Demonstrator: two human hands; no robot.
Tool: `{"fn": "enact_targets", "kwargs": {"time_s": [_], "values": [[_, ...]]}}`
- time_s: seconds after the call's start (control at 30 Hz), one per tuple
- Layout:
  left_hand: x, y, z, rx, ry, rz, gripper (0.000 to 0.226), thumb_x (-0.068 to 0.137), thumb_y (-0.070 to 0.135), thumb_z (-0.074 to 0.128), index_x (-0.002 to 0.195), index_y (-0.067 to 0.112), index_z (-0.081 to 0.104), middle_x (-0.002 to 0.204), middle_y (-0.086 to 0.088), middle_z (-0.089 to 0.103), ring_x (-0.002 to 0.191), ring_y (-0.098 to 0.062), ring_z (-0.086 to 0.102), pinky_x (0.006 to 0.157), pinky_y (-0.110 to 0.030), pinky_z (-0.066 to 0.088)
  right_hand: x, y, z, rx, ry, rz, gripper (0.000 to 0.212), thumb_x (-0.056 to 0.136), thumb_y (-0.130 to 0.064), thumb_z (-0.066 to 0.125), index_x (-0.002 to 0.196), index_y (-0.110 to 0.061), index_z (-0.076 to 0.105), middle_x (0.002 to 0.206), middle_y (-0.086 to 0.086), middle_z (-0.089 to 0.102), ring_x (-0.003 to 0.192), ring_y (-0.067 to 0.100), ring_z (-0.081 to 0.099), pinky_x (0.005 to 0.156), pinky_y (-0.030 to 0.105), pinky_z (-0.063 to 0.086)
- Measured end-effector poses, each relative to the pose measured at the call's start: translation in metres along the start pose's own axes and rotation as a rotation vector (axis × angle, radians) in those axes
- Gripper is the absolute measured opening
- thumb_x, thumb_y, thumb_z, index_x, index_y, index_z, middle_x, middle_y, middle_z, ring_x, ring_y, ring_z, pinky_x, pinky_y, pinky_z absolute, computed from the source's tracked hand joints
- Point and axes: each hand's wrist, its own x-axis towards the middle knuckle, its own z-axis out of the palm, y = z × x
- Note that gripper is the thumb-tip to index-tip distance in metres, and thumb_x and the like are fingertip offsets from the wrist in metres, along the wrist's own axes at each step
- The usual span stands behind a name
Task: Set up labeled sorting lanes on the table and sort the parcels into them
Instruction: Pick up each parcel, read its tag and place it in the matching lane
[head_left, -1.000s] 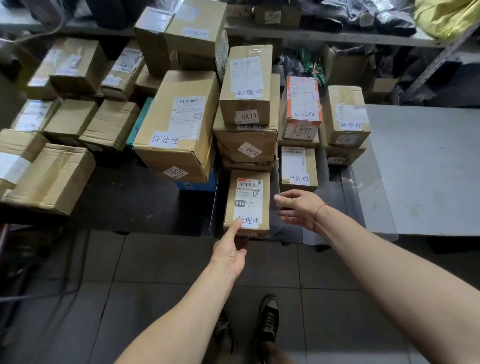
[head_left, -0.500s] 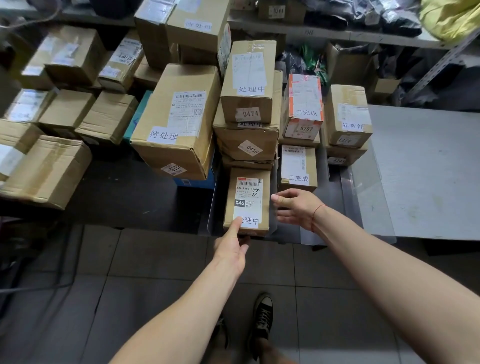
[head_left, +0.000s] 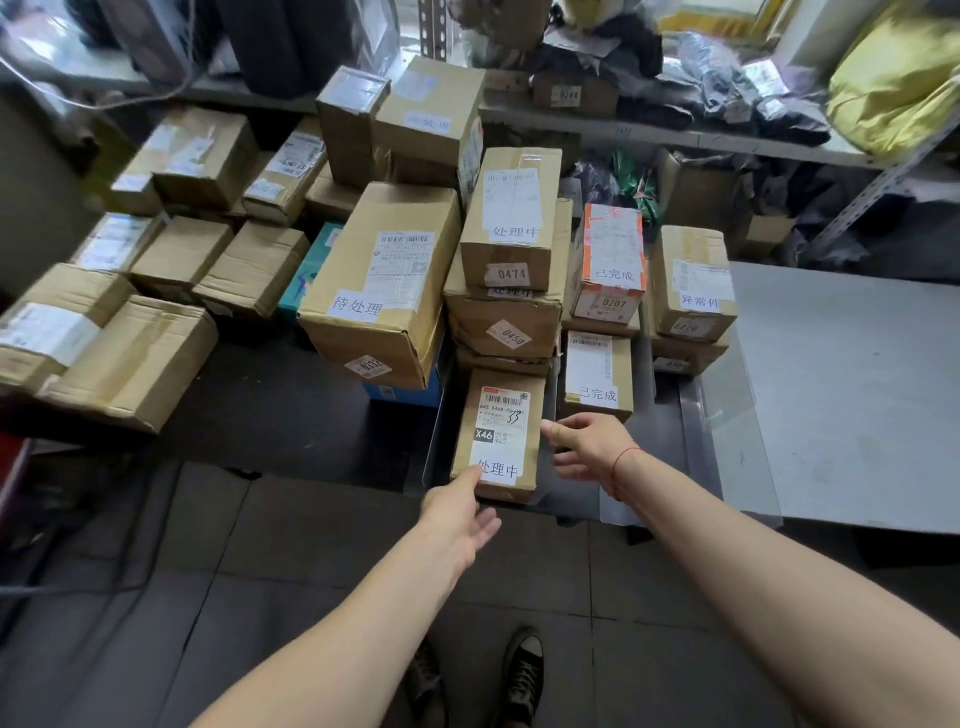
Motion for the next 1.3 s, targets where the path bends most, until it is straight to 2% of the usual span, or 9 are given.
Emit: {"fn": "enact_targets", "kwargs": {"time_s": [0.1, 0.2, 0.3, 0.4, 0.5, 0.57, 0.77, 1.03, 1.3], "values": [[-0.011, 0.016, 0.000, 0.174, -0.014, 0.123, 0.028, 0.099, 0.030, 0.074, 0.111, 0.005, 0.069, 0.095, -0.008, 0.068, 0.090, -0.023, 0.069, 0.079, -0.040, 0.064, -0.010, -0.010, 0.000, -0.008, 0.030, -0.013, 0.047, 0.093, -0.037, 0.080, 0.126, -0.009, 0.062, 0.109, 0.017, 0.074, 0.088, 0.025, 0.075, 0.071, 0.036, 0.065], [-0.023, 0.033, 0.003, 0.358, -0.004, 0.311, 0.025, 0.097, 0.034, 0.073, 0.101, 0.010, 0.072, 0.081, -0.003, 0.069, 0.078, -0.017, 0.068, 0.080, -0.040, 0.066, -0.018, -0.021, 0.002, -0.079, 0.089, -0.092, 0.042, 0.093, -0.038, 0.078, 0.120, -0.009, 0.064, 0.102, 0.014, 0.074, 0.081, 0.023, 0.072, 0.072, 0.040, 0.066], [-0.041, 0.048, 0.005, 0.595, 0.015, 0.523, 0.025, 0.094, 0.044, 0.074, 0.098, 0.019, 0.074, 0.089, 0.001, 0.077, 0.083, -0.013, 0.074, 0.082, -0.044, 0.066, -0.030, -0.033, 0.004, -0.255, 0.162, -0.254, 0.028, 0.088, -0.048, 0.075, 0.101, -0.024, 0.069, 0.098, 0.000, 0.074, 0.092, 0.022, 0.073, 0.084, 0.051, 0.065], [-0.067, 0.062, 0.008, 0.890, 0.075, 0.727, 0.022, 0.093, 0.047, 0.072, 0.093, 0.026, 0.074, 0.095, 0.008, 0.076, 0.091, -0.011, 0.070, 0.078, -0.035, 0.059, -0.054, -0.052, 0.007, -0.389, 0.172, -0.406, 0.021, 0.095, -0.042, 0.072, 0.105, -0.024, 0.071, 0.101, -0.006, 0.073, 0.097, 0.016, 0.070, 0.089, 0.043, 0.062], [-0.091, 0.076, 0.013, 1.094, 0.095, 0.882, 0.020, 0.096, 0.044, 0.069, 0.097, 0.025, 0.075, 0.098, 0.010, 0.074, 0.094, -0.010, 0.066, 0.077, -0.028, 0.048, -0.069, -0.065, 0.007, -0.547, 0.187, -0.549, 0.019, 0.099, -0.035, 0.069, 0.112, -0.022, 0.072, 0.100, -0.008, 0.069, 0.096, 0.012, 0.065, 0.081, 0.025, 0.051], [-0.106, 0.085, 0.013, 1.175, 0.095, 0.936, 0.018, 0.097, 0.043, 0.069, 0.101, 0.026, 0.075, 0.099, 0.011, 0.073, 0.095, -0.009, 0.065, 0.074, -0.026, 0.048, -0.079, -0.073, 0.008, -0.628, 0.187, -0.628, 0.017, 0.100, -0.032, 0.068, 0.114, -0.023, 0.071, 0.101, -0.009, 0.067, 0.095, 0.010, 0.064, 0.077, 0.022, 0.048], [-0.125, 0.102, 0.001, 1.286, 0.088, 1.052, 0.019, 0.095, 0.042, 0.070, 0.106, 0.028, 0.076, 0.102, 0.010, 0.075, 0.100, -0.012, 0.068, 0.094, -0.038, 0.057, -0.096, -0.084, 0.016, -0.752, 0.175, -0.781, 0.016, 0.097, -0.025, 0.067, 0.111, -0.022, 0.073, 0.105, -0.003, 0.071, 0.096, 0.018, 0.067, 0.088, 0.035, 0.058], [-0.141, 0.161, -0.041, 1.215, 0.013, 1.222, 0.017, 0.095, 0.037, 0.074, 0.109, 0.027, 0.076, 0.101, 0.012, 0.075, 0.097, -0.006, 0.069, 0.094, -0.036, 0.060, -0.117, -0.133, 0.063, -0.727, 0.184, -0.926, 0.016, 0.095, -0.029, 0.068, 0.109, -0.022, 0.075, 0.101, -0.004, 0.071, 0.092, 0.016, 0.067, 0.087, 0.039, 0.059], [-0.120, 0.248, -0.141, 1.208, -0.034, 1.335, 0.023, 0.096, 0.033, 0.075, 0.117, 0.023, 0.074, 0.108, 0.005, 0.073, 0.100, -0.011, 0.068, 0.092, -0.034, 0.059, -0.119, -0.187, 0.175, -0.701, 0.257, -0.919, 0.016, 0.095, -0.029, 0.071, 0.107, -0.020, 0.076, 0.099, -0.003, 0.074, 0.085, 0.014, 0.069, 0.082, 0.042, 0.060]]}}
